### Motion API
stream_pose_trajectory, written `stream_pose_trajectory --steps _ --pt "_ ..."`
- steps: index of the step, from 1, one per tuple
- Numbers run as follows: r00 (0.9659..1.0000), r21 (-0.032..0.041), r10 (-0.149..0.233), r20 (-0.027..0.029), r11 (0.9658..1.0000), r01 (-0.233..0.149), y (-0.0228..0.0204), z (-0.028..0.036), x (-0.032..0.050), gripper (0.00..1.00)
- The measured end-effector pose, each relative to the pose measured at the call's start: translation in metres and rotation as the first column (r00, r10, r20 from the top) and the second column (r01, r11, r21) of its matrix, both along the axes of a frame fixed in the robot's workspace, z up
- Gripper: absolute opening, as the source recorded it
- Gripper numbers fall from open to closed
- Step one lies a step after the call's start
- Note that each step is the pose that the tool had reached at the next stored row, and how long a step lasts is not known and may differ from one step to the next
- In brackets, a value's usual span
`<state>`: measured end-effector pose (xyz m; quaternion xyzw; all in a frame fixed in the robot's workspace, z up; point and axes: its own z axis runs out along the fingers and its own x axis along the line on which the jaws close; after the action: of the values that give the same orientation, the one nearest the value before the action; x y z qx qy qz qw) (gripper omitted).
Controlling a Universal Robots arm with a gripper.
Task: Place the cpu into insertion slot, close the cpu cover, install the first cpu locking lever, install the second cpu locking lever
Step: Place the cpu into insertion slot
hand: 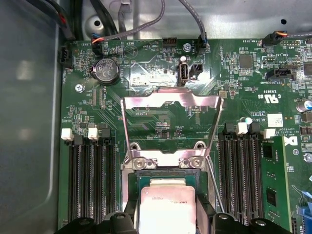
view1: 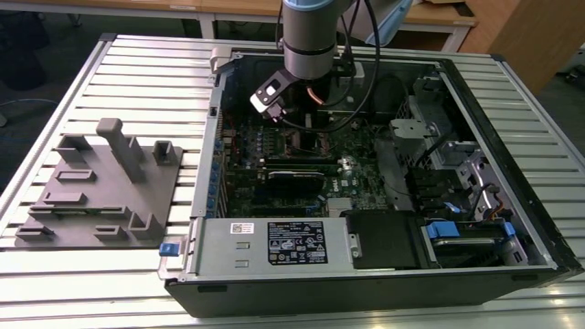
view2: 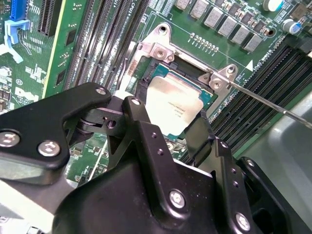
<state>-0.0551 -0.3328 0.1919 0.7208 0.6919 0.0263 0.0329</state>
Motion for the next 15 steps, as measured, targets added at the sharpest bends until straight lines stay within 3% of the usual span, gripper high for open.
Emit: stream_pose_trajectory --steps 15 --pt "1.0 0.0005 0.0 0.0003 1.0 0.0 0.0001 0.0 0.0001 0.54"
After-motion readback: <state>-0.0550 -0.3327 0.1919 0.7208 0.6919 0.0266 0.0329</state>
